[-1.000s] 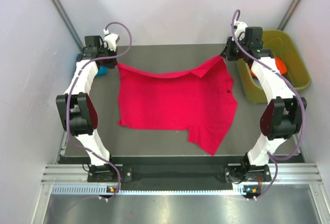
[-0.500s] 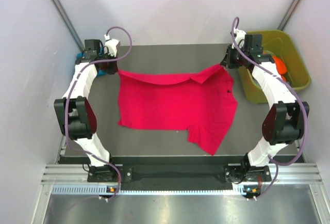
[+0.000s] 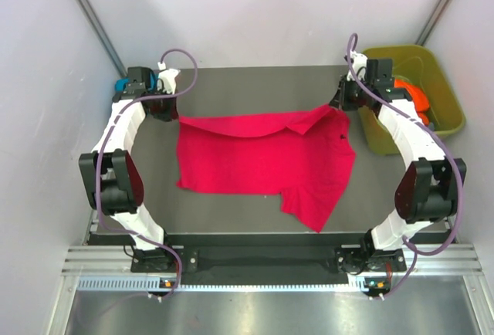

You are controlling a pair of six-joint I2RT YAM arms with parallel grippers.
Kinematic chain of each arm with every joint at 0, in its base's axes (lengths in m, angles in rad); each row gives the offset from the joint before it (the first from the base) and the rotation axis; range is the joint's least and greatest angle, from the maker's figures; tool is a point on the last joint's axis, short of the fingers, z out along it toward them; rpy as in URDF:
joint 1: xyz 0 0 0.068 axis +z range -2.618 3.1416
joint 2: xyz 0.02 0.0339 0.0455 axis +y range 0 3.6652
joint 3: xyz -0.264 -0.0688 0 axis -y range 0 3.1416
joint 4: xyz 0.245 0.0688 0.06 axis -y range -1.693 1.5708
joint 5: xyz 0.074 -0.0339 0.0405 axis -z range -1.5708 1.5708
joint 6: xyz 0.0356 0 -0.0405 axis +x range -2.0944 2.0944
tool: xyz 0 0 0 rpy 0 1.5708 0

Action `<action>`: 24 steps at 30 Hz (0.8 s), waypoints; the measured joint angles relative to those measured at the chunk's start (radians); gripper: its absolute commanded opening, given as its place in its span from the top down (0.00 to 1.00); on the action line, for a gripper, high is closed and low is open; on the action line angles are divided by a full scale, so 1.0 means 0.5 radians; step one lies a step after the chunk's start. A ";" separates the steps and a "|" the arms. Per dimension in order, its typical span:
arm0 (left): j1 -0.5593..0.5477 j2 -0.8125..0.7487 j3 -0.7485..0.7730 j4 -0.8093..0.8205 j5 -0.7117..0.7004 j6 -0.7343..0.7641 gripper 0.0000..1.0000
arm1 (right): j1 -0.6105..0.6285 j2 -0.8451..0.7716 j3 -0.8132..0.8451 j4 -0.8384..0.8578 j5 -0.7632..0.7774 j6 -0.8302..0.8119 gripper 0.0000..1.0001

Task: Fold and stack the t-shirts
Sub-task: Fold the tshirt

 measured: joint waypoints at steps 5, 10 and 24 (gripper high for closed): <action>0.000 0.000 -0.082 -0.035 -0.002 -0.004 1.00 | 0.000 -0.002 -0.084 0.005 -0.029 0.014 1.00; 0.000 0.000 -0.144 -0.101 -0.021 -0.008 1.00 | 0.001 -0.002 -0.150 0.003 -0.043 0.011 1.00; 0.000 0.009 -0.253 -0.202 -0.081 -0.011 0.96 | 0.001 -0.001 -0.303 0.014 -0.059 0.008 1.00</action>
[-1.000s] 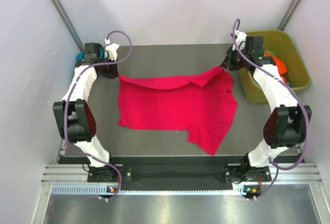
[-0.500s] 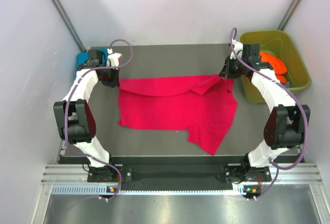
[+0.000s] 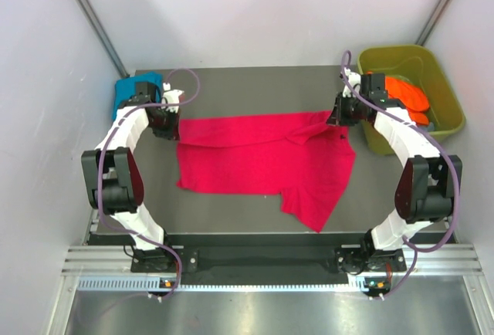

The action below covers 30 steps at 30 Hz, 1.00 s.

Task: Fold and stack the t-shirts
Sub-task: Fold the tshirt

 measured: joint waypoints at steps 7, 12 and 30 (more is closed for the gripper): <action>0.006 0.011 0.000 -0.006 -0.053 -0.077 0.63 | 0.000 0.002 0.000 0.005 0.000 -0.001 1.00; 0.006 0.016 0.063 0.008 -0.056 -0.167 0.62 | 0.000 0.021 0.000 0.008 0.000 -0.001 1.00; -0.260 0.909 0.786 0.029 0.362 -0.564 0.74 | 0.009 0.173 0.005 0.015 0.060 -0.053 1.00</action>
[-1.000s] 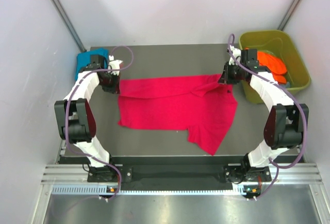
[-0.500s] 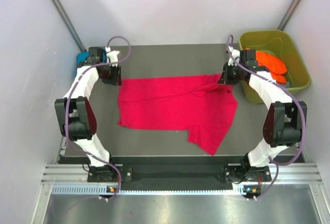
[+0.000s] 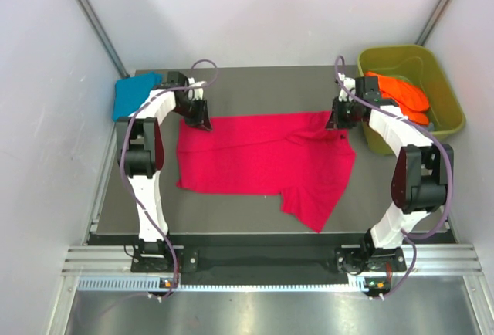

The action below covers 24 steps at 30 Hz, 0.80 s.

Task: Fold and stack the t-shirts
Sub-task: Fold the tshirt

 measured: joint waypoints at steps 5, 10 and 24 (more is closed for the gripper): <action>0.013 0.014 0.001 -0.062 0.026 -0.034 0.75 | 0.000 0.021 0.025 0.013 0.056 -0.050 1.00; 0.016 0.014 -0.002 -0.104 0.052 -0.047 0.75 | 0.000 0.025 0.025 0.018 0.107 -0.074 1.00; 0.016 -0.029 -0.137 -0.145 0.058 -0.055 0.77 | 0.000 0.024 0.018 0.014 0.127 -0.089 1.00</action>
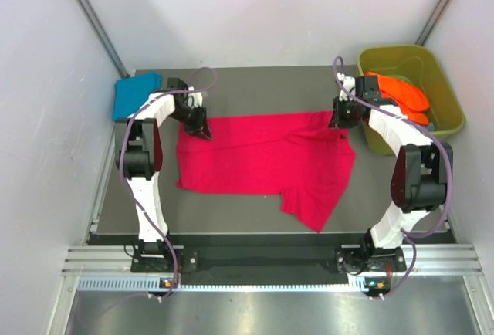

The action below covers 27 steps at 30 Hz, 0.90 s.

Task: Fold and stack the t-shirts
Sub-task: Fold the tshirt

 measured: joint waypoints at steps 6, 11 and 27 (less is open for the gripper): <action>0.000 -0.039 -0.039 -0.002 -0.004 -0.001 0.77 | 0.009 -0.021 -0.060 -0.006 -0.018 0.008 1.00; 0.000 -0.039 -0.060 -0.003 -0.008 -0.002 0.77 | 0.053 -0.067 -0.121 -0.024 -0.053 0.046 0.99; 0.000 -0.046 -0.061 0.000 -0.016 -0.011 0.78 | 0.304 -0.224 -0.095 -0.087 -0.020 -0.044 0.67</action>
